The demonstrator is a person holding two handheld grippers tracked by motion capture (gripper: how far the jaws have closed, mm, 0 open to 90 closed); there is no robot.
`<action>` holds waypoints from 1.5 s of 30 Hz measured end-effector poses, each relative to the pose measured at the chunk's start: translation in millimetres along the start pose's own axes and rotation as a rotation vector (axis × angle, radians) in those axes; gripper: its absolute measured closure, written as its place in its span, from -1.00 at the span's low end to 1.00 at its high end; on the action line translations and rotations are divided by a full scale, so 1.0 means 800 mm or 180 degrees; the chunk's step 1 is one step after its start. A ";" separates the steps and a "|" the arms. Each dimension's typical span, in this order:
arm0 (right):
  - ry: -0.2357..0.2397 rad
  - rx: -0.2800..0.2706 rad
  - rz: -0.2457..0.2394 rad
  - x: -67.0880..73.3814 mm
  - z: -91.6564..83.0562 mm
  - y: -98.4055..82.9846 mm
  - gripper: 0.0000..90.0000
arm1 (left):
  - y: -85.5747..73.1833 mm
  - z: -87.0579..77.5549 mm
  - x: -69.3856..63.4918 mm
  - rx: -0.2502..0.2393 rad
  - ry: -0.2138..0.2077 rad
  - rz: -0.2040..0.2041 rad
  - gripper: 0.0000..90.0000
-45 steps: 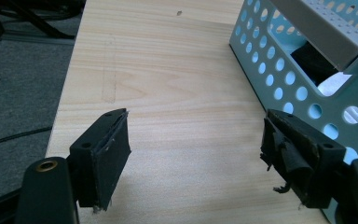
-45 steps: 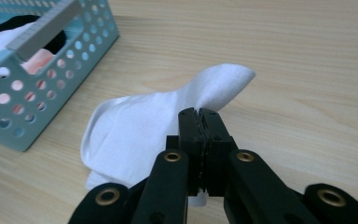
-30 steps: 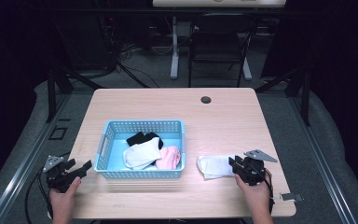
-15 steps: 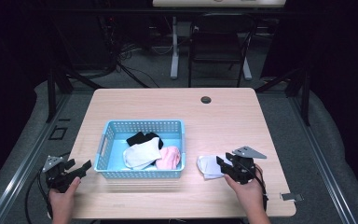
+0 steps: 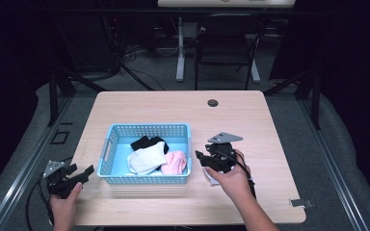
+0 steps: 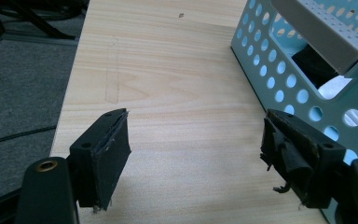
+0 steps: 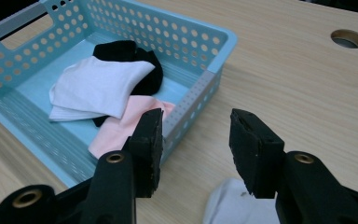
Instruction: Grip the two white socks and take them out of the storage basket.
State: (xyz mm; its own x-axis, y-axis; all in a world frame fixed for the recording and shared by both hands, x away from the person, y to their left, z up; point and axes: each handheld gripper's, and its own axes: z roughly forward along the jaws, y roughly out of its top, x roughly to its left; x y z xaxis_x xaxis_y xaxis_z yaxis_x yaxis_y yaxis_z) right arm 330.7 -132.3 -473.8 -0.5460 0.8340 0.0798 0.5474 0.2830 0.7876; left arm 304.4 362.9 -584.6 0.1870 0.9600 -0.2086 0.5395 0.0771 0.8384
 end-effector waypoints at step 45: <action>0.0305 0.1294 0.0593 0.065 0.176 0.070 0.51 | 0.001 0.000 0.001 -0.0040 -0.0013 -0.0013 -0.48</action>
State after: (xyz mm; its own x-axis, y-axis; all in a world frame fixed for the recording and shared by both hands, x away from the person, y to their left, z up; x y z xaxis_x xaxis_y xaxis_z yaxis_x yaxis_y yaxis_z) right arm 422.5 -6.3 -511.9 -0.4605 0.8461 0.2686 0.8359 0.3114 0.4521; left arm 305.1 363.7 -584.5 0.1880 0.9585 -0.2141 0.5300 0.0845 0.8438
